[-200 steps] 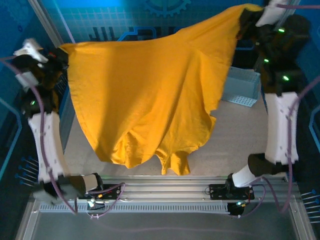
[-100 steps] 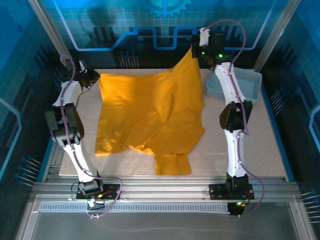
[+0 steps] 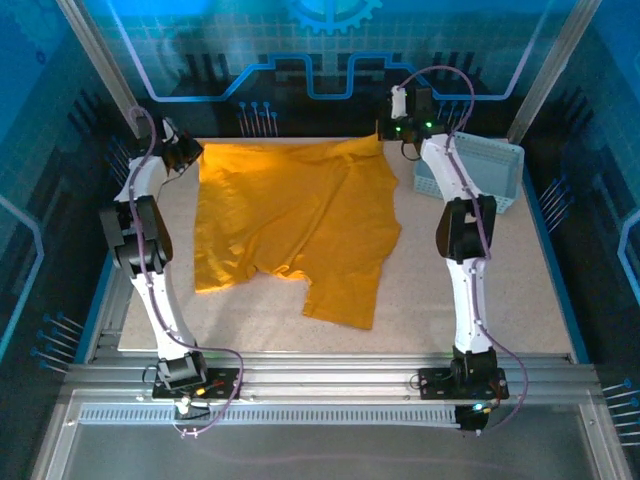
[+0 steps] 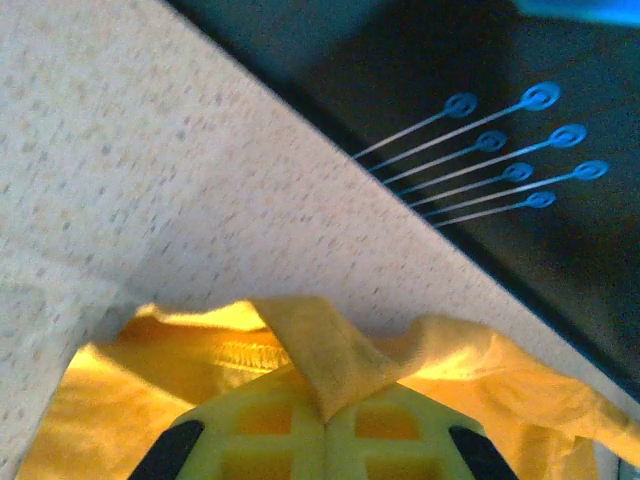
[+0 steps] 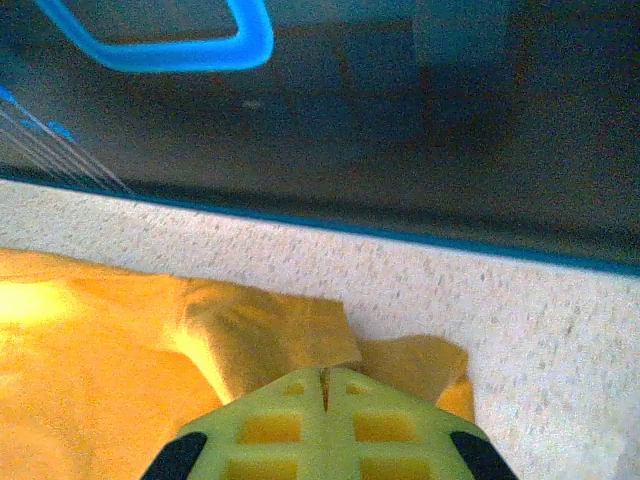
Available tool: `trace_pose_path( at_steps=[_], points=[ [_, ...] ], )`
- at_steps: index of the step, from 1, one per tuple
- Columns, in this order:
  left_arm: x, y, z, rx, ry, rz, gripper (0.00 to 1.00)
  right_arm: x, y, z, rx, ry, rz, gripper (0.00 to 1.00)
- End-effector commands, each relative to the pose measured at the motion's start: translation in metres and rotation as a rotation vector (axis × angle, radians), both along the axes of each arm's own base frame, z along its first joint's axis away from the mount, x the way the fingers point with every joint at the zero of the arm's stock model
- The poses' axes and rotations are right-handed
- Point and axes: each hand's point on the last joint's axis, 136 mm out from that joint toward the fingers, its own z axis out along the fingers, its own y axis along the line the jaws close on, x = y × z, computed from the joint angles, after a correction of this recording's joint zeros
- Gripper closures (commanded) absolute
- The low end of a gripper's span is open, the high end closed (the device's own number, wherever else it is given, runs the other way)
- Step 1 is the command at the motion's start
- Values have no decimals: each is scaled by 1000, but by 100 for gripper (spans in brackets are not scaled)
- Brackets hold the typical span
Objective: Fold the inside-out t-shirt
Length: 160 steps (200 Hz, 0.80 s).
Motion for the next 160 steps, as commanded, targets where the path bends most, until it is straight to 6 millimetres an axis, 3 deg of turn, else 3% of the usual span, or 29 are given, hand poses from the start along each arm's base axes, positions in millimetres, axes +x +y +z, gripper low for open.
trace_pose_path(
  at_steps=[1, 48, 75, 100, 124, 137, 148, 160],
  points=[
    [-23, 11, 8, -36, -29, 33, 100, -31, -3, 68, 47, -132, -19, 100],
    [-54, 7, -14, -73, -1, 42, 100, -86, -15, 47, 77, -95, -47, 100],
    [-75, 17, -26, -76, 28, 91, 100, -115, -20, 28, 105, -53, -72, 100],
    [-89, 24, -37, -93, 57, 125, 100, -145, -16, -1, 133, 8, -78, 100],
    [-95, 21, -47, -115, 81, 128, 91, -166, -10, -30, 134, 83, -78, 100],
    [-102, 17, -52, -142, 100, 135, 81, -175, -9, -40, 127, 114, -87, 93],
    [-111, 16, -55, -152, 128, 157, 62, -181, -12, -45, 120, 134, -105, 76],
    [-124, 18, -56, -152, 159, 199, 58, -188, -16, -39, 108, 131, -123, 55]
  ],
)
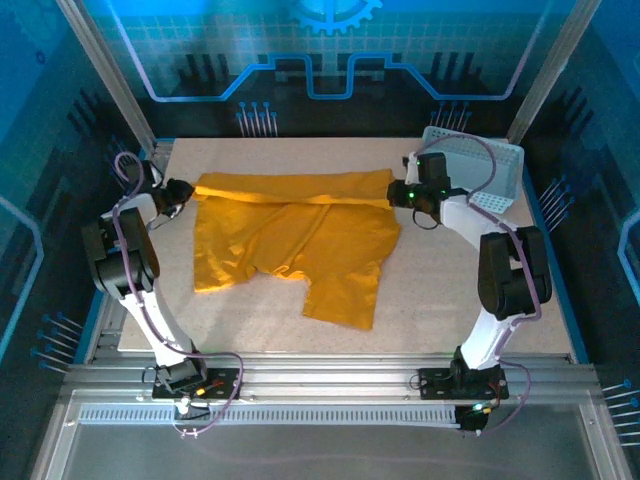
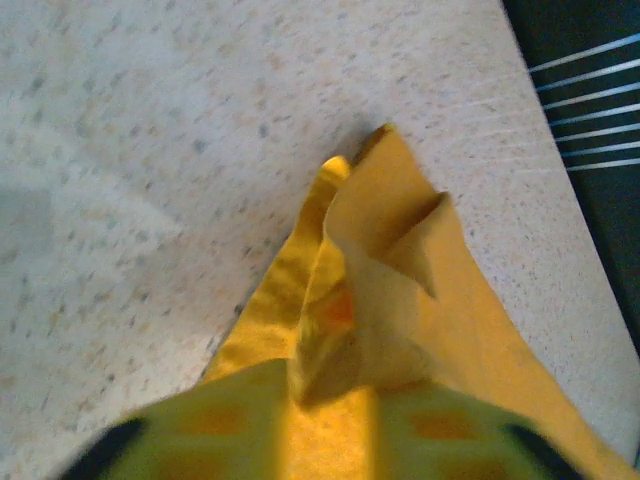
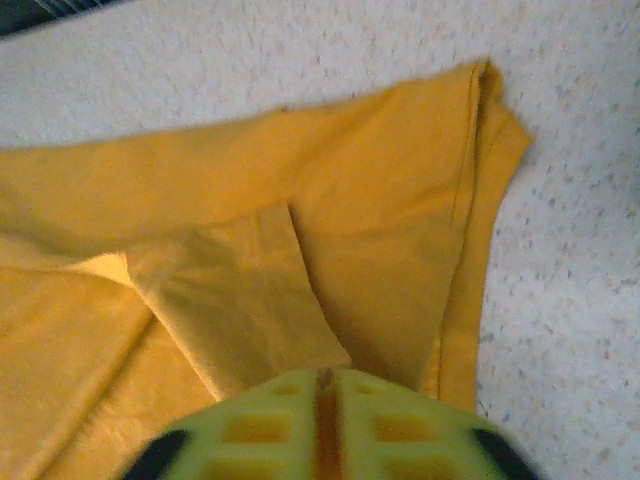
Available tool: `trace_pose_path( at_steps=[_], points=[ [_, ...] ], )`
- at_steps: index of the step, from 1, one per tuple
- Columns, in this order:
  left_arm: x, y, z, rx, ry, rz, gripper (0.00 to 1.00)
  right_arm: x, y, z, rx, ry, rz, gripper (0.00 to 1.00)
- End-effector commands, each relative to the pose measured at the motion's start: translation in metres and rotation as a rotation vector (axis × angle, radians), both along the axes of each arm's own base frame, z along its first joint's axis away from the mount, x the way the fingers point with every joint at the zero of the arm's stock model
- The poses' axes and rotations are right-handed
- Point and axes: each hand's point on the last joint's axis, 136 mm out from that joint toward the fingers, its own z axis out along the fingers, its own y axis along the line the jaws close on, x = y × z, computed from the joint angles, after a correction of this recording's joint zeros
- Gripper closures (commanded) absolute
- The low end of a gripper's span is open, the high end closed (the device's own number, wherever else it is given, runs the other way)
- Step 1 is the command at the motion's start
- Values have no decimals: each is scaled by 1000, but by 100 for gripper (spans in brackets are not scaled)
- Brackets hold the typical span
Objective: Fold the inside-out t-shirt
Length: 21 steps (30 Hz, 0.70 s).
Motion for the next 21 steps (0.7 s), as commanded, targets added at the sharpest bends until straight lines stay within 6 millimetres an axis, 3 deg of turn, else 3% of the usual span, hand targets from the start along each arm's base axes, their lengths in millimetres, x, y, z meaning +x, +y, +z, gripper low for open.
trace_pose_path(
  at_steps=[1, 2, 4, 8, 11, 14, 18, 21],
  points=[
    [-22, 1, 16, -12, 19, 59, 58, -9, -2, 32, -1, -66, -41, 53],
    [-32, 3, 19, -6, 34, 86, 55, -13, -5, 36, -10, -67, -49, 47],
    [-56, 7, 27, 29, 81, 160, 38, -25, -13, 51, -49, -80, -77, 36],
    [-105, -7, 52, 95, 109, 236, 25, -60, -10, 59, -58, -40, -73, 33],
    [-144, -31, 44, 98, 172, 256, 21, -100, 2, 34, -92, 81, -65, 33],
    [-169, -62, 26, 69, 185, 205, 21, -135, 13, 4, -97, 186, -60, 35],
    [-177, -102, 7, 27, 198, 36, 23, -172, 34, -30, -67, 274, -24, 38],
    [-181, -111, -13, 2, 251, -5, 25, -179, 30, -47, -136, 316, -67, 37]
  ],
)
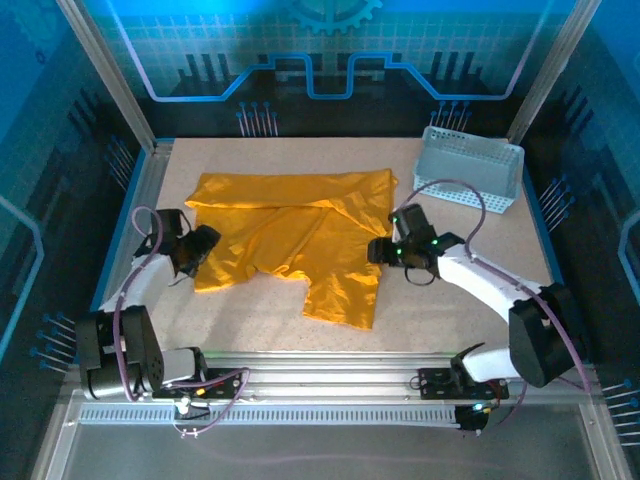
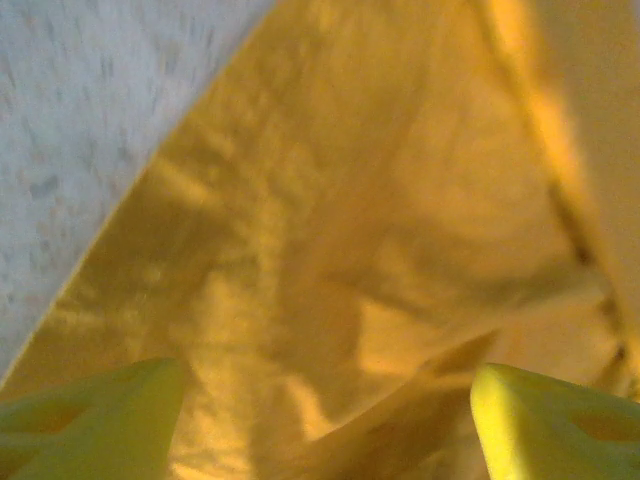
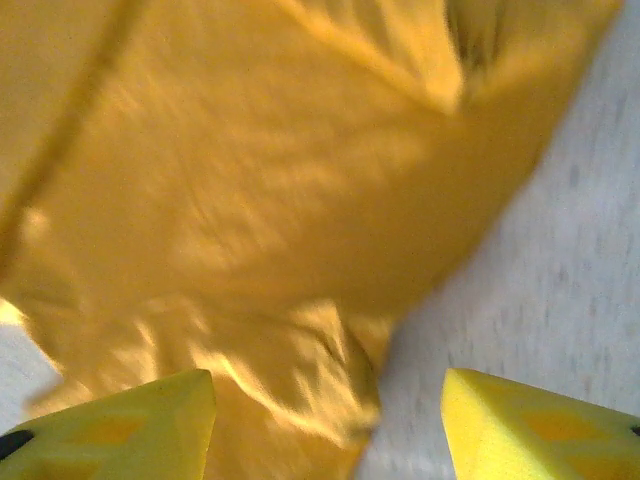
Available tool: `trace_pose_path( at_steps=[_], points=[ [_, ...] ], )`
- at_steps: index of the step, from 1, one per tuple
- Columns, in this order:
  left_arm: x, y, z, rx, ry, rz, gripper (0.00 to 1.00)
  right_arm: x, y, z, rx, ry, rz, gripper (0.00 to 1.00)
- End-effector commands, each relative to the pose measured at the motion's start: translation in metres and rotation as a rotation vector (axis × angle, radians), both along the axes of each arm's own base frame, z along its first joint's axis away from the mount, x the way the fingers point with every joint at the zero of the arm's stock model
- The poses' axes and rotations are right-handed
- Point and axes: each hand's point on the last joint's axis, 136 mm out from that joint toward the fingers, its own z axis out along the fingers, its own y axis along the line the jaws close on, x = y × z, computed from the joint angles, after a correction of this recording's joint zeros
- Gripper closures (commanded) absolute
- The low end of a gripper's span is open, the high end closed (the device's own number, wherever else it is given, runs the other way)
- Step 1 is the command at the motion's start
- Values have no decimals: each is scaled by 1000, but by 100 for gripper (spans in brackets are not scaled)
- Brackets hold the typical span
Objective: Fold the inside-out t-shirt
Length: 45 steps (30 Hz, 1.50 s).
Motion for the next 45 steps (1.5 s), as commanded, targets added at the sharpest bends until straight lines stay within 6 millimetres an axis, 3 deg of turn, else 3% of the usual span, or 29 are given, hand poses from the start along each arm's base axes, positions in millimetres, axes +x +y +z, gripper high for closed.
trace_pose_path(
  at_steps=[1, 7, 10, 17, 19, 24, 29, 35, 38, 45],
  points=[
    [-5, -13, -20, -43, 44, -52, 25, -7, -9, -19, -64, 59, -102, 36],
    [-10, -2, -47, -42, 127, 4, 26, 3, 7, -46, -30, 105, -92, 39],
    [-16, 8, -58, -70, 156, 58, 28, 4, 6, -59, -47, 151, -116, 46],
    [-29, 29, -65, -66, 176, 140, 35, -9, -24, -76, -124, 187, -208, 93],
    [-31, 32, -63, -50, 178, 144, 35, -15, -39, -80, -155, 207, -248, 100],
    [-38, 42, -56, 22, 184, 162, 34, -18, -54, -69, -132, 177, -277, 100],
    [-47, 52, -52, 79, 195, 192, 32, -21, -87, -53, -203, 177, -348, 99],
    [-47, 42, -34, 52, 164, 151, 20, -27, -84, -32, -157, 154, -287, 61],
    [-61, 38, -20, 74, 145, 154, 12, -46, -76, -21, -146, 170, -237, 50],
    [-93, 43, -12, 134, 138, 221, 9, -119, -91, -32, -215, 324, -310, 51]
  ],
)
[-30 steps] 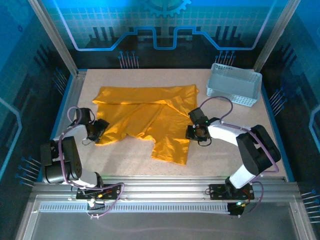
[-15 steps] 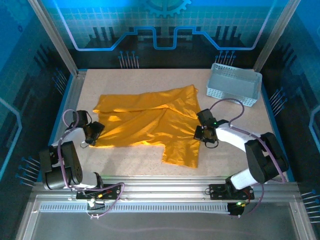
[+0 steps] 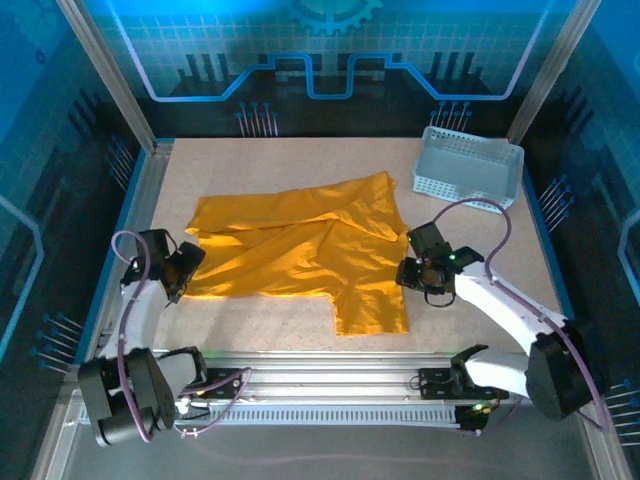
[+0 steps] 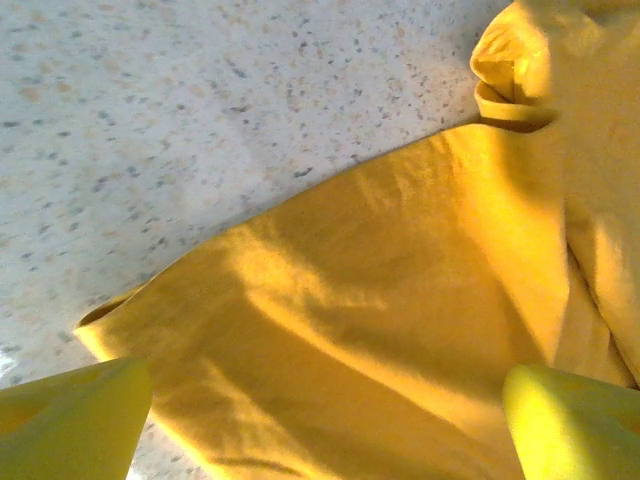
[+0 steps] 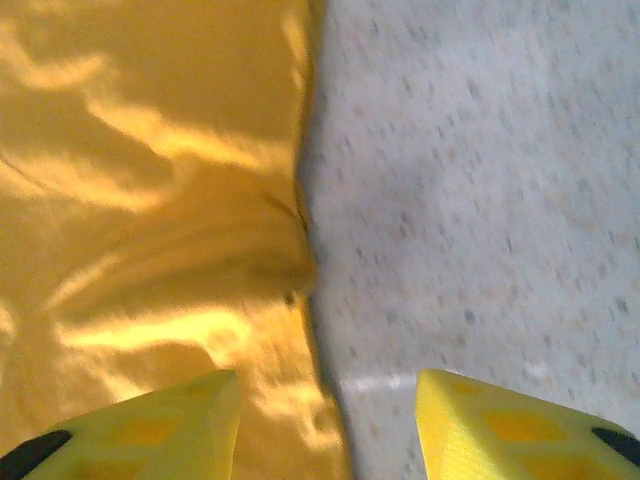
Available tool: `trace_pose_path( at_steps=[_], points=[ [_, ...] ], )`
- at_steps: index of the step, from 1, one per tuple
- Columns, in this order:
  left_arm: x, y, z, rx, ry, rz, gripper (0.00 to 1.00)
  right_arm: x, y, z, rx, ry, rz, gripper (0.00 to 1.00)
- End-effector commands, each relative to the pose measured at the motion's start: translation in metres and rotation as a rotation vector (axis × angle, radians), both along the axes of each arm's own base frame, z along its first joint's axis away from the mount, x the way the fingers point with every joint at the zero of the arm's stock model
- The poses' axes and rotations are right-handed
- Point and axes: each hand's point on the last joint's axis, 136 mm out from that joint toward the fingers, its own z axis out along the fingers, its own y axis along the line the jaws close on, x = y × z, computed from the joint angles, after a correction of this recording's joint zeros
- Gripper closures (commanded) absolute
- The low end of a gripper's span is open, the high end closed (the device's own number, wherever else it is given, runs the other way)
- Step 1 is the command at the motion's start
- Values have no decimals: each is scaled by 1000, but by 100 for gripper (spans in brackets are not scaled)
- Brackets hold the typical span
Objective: Fold the inside-out t-shirt
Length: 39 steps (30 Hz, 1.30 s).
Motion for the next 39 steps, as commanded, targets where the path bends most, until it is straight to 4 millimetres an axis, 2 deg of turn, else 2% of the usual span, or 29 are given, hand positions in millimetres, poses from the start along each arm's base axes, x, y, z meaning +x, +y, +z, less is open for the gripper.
trace_pose_path(
  at_steps=[1, 4, 9, 15, 18, 19, 21, 23, 26, 28, 31, 39],
  points=[
    [-32, 3, -17, 18, 103, 51, 9, -61, -20, -25, -58, 190, -79, 51],
    [-30, 9, -17, 21, 97, 74, 9, -82, -12, -34, -31, 225, -91, 53],
    [-28, 16, -23, 4, 116, 97, 9, -91, 13, -36, 15, 222, -40, 53],
    [-35, 25, -36, -12, 150, 137, 9, -100, 28, -52, 28, 270, -40, 53],
    [-37, 26, -38, -20, 156, 146, 9, -103, 29, -59, -8, 305, -34, 54],
    [-37, 27, -39, -19, 160, 148, 9, -103, 29, -61, -21, 315, -33, 56],
    [-37, 27, -39, -21, 159, 146, 9, -103, 30, -64, -40, 327, -27, 66],
    [-36, 26, -39, -26, 157, 143, 9, -97, 25, -58, -74, 300, -21, 87],
    [-37, 24, -40, -33, 164, 140, 9, -81, 16, -35, -121, 226, -2, 99],
    [-40, 24, -43, -35, 173, 146, 12, -67, 12, -15, -139, 164, 13, 100],
    [-41, 22, -46, -43, 183, 144, 16, -54, 14, 1, -137, 103, 36, 100],
    [-49, 17, -51, -5, 271, 112, 23, -28, 32, 8, -86, 34, 64, 100]
  ],
)
